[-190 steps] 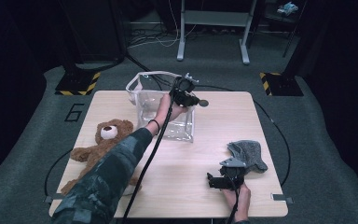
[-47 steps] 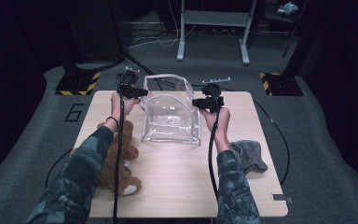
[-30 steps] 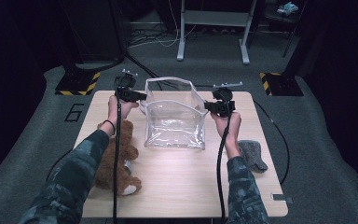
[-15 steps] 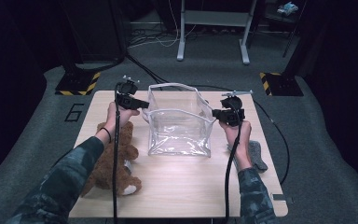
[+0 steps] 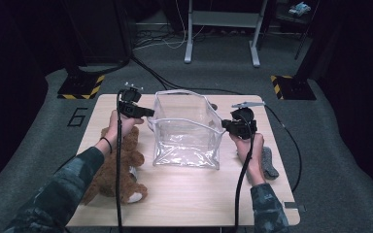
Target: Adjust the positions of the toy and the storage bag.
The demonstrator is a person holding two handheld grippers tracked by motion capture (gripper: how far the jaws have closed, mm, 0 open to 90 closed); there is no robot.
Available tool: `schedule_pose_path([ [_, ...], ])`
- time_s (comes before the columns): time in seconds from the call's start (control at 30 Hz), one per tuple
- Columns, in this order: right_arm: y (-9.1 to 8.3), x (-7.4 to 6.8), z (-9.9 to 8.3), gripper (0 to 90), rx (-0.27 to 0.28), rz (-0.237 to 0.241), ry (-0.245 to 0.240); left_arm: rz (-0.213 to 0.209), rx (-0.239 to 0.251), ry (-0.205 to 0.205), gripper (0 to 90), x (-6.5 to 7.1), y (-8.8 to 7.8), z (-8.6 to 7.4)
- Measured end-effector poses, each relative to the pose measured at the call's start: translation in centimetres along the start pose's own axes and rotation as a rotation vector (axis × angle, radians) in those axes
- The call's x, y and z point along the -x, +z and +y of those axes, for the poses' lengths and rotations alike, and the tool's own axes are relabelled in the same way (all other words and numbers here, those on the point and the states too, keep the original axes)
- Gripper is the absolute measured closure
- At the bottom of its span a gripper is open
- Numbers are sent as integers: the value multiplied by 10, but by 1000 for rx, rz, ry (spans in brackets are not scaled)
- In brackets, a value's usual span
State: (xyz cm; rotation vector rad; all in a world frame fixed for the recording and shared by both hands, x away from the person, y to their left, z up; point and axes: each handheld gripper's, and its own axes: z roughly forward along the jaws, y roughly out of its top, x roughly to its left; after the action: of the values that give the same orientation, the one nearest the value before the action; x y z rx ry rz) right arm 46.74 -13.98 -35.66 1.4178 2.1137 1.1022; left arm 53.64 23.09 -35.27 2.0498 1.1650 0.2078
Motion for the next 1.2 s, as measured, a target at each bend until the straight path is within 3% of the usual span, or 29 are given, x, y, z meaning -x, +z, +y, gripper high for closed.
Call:
schedule_pose_path([
  [0.17,-2,5,-3,878,0,-1,5,-16,7,-20,840,-1,-3,-4],
  [0.57,-8,-1,-8,871,4,7,-4,-11,0,1,814,5,-5,-8],
  [0.7,-10,-4,-9,732,37,11,1,-14,10,-9,606,2,-10,-9],
  [0.83,-19,-3,-11,542,64,13,8,27,35,-9,396,-1,-19,-11],
  [1.03,-34,1,-19,299,107,13,28,64,69,-19,223,-11,-33,-17],
  [1.2,-48,9,-32,196,126,11,35,101,95,-59,145,-18,-46,-26],
])
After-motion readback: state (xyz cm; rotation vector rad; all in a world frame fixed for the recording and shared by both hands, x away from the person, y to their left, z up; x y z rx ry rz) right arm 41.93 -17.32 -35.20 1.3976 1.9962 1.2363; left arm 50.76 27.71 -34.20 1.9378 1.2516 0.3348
